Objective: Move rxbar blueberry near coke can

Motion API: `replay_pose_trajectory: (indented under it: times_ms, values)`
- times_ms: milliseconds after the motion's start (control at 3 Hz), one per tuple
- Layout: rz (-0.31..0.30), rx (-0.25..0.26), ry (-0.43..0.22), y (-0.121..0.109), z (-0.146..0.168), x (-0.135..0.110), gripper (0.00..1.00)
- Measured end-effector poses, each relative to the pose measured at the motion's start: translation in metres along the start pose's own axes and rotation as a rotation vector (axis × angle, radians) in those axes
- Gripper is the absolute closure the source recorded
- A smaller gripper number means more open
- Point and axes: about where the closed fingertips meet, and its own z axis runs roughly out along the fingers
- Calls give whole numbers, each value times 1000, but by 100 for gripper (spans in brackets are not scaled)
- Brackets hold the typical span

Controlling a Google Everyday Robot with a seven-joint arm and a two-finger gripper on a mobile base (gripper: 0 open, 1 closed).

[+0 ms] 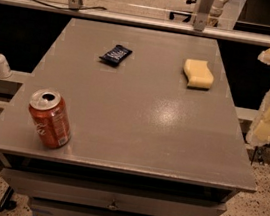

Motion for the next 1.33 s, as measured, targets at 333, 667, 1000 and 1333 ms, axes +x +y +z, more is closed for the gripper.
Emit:
replay_pose_trajectory:
  times_ms: [333,667,1000,1333]
  values:
    - [-12,14,-11,-6,4,-4,0]
    - [-17,34,-50,-33,32,-21,0]
    - [-23,69,-120,-74,72,-49,0]
    - [-19,115,-222,-118,101,-86,0]
